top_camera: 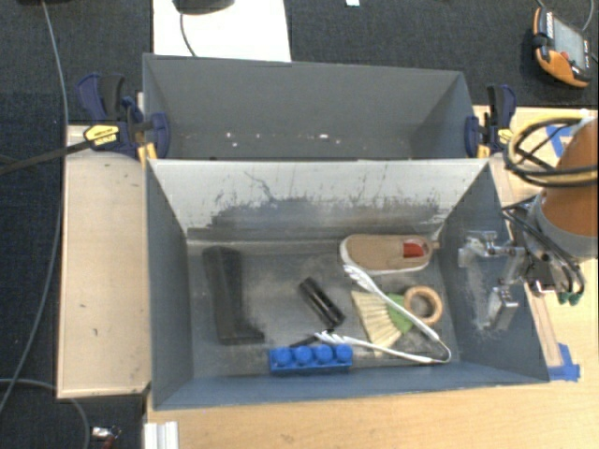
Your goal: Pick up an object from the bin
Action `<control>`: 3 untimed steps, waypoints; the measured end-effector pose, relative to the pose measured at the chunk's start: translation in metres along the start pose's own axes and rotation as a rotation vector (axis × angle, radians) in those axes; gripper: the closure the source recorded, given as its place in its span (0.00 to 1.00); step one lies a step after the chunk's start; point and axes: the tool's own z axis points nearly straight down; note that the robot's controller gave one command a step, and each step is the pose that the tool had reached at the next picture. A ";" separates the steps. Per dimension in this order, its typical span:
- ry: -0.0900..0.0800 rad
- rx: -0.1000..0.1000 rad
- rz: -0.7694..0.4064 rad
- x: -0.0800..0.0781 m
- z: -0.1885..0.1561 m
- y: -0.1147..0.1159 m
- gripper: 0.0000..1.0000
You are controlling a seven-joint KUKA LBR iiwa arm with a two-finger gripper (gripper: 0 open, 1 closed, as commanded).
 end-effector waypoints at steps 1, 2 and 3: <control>0.000 0.000 -0.001 0.000 0.000 0.000 0.00; 0.001 -0.002 -0.334 0.005 0.043 0.004 0.00; -0.003 0.000 -0.226 -0.004 0.045 0.011 0.00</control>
Offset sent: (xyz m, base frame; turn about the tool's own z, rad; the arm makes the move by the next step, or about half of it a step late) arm -0.0054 0.0031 -0.0417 -0.3366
